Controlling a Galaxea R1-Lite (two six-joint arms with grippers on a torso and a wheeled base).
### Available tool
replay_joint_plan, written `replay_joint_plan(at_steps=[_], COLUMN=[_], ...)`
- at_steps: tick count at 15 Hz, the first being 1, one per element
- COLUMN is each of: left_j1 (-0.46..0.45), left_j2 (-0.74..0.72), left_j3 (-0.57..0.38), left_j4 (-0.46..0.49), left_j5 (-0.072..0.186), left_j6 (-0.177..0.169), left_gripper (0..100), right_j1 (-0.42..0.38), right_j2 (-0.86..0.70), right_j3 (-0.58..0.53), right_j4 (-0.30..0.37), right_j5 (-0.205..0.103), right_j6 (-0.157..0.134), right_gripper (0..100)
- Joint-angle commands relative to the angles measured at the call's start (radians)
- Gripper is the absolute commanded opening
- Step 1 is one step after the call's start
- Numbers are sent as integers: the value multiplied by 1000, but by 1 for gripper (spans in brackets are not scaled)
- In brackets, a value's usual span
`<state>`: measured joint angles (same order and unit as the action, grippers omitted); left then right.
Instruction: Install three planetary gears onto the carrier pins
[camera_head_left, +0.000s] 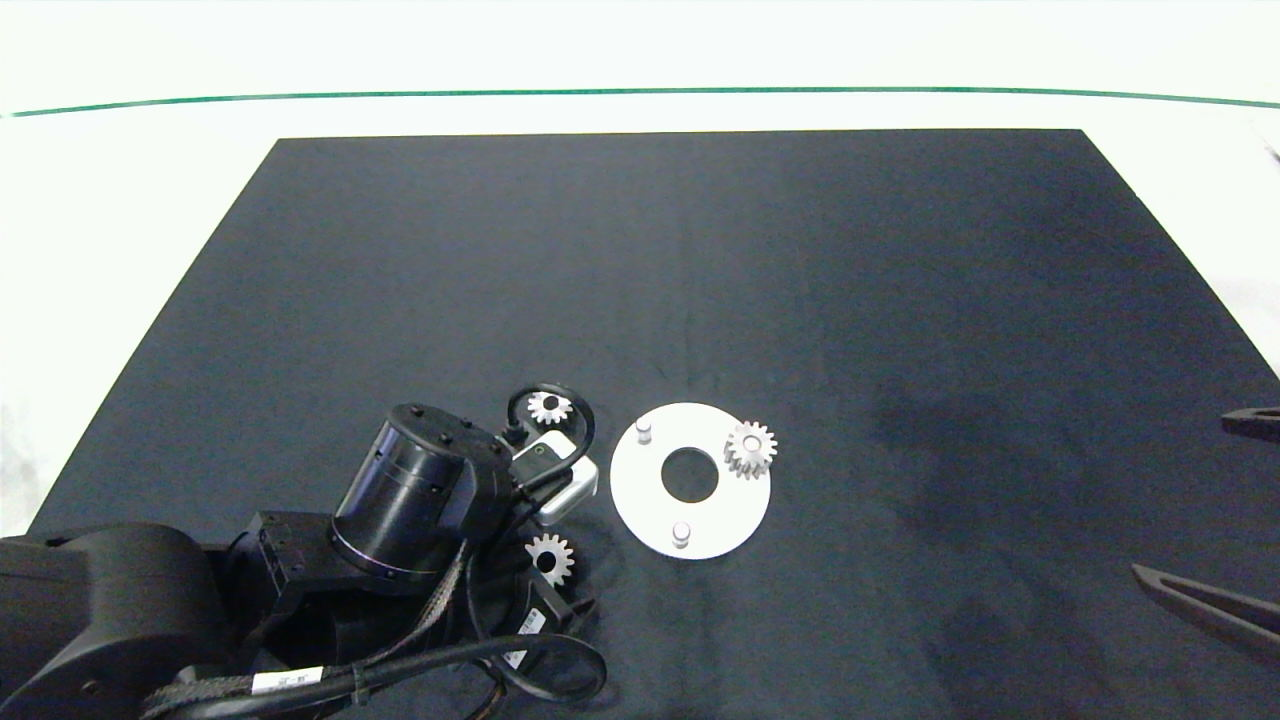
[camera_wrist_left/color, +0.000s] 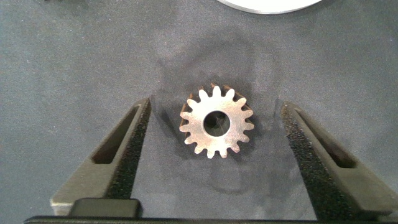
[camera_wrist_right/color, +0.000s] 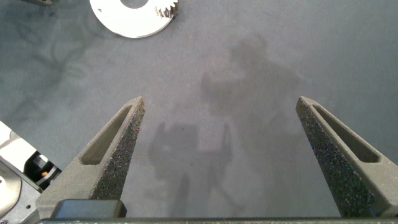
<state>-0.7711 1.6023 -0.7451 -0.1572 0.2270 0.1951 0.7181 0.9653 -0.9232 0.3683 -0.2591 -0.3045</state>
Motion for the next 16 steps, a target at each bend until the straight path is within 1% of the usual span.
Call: replay_joint_plan(at_steps=[1,11,16], left_j1=[-1,1,-1], left_j2=[4,-1,-4], left_j3=[3,23,26], left_j4=[-2,-2,-18], left_j5=[2,2,2], left_j6=[0,-9,-8], left_gripper=[78,59,48], right_j1=[0,0,0], right_j2=[-5,-7,-8], right_j3=[0,0,0], right_j4=[1,1,3], right_j5=[-2,-2,-2], right_j6=[-2,-2,-2], right_gripper=[100,100,100])
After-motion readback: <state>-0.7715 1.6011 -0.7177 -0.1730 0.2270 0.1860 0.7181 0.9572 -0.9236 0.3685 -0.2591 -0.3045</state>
